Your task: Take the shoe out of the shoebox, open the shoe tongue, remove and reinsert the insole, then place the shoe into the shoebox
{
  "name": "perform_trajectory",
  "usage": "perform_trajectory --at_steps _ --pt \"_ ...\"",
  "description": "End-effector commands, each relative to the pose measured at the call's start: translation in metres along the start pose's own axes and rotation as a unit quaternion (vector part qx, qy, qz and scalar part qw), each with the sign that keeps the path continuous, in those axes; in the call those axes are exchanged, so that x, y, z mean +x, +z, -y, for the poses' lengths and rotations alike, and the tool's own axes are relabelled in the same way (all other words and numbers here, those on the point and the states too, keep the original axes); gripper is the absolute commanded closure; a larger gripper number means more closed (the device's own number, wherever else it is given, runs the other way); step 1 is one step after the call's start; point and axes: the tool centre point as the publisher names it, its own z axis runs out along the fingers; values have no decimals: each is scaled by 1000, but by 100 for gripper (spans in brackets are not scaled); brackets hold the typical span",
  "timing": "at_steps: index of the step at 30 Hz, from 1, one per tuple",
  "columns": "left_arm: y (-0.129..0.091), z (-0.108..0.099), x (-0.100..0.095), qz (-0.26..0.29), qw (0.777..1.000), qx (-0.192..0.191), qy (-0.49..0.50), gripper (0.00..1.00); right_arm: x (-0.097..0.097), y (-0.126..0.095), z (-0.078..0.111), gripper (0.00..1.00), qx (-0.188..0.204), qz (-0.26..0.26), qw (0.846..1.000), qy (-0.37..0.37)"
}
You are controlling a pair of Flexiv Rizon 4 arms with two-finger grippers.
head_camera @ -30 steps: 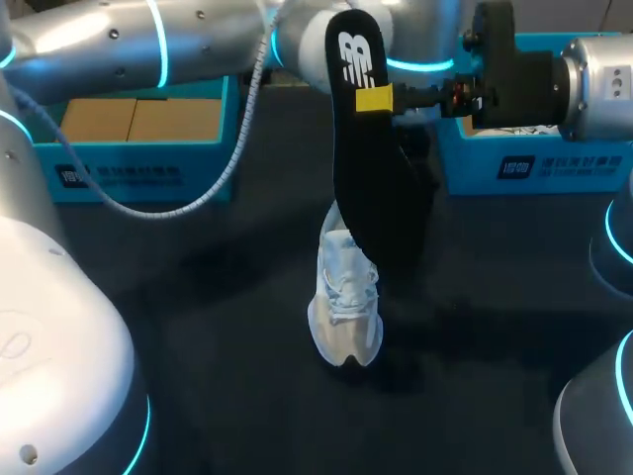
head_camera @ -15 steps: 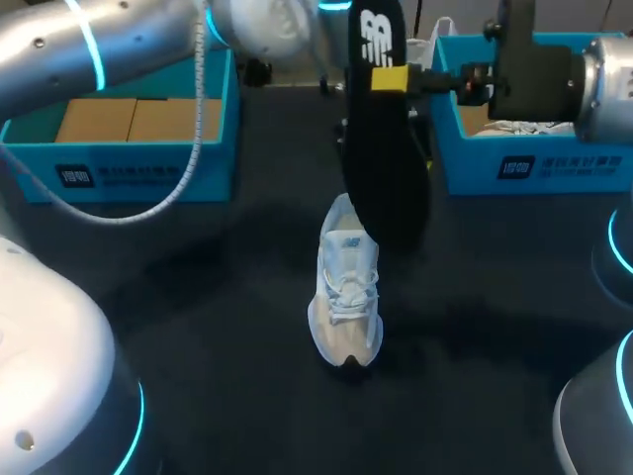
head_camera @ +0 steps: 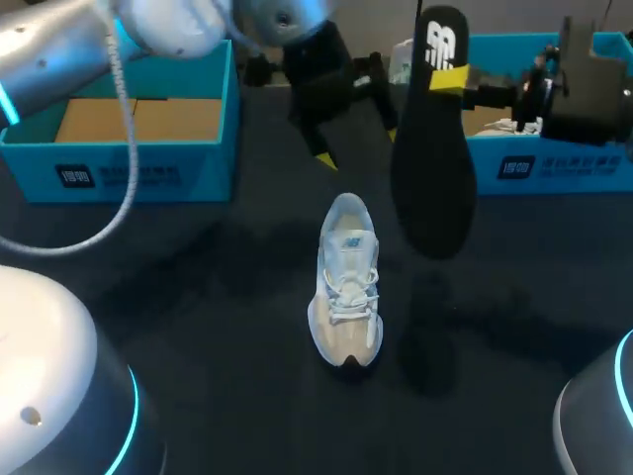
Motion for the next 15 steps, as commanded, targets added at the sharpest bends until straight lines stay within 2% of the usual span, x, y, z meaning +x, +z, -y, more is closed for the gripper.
perform_trajectory --at_steps 1,6,15 --pt "-33 19 18 152 988 -20 8 0 -21 -12 4 100 -6 9 999 46" --pt "-55 25 22 196 980 -30 19 0 -41 -16 -10 100 5 17 996 85" --pt "-79 34 25 276 960 -31 24 0 -70 -13 -37 100 28 36 987 152"
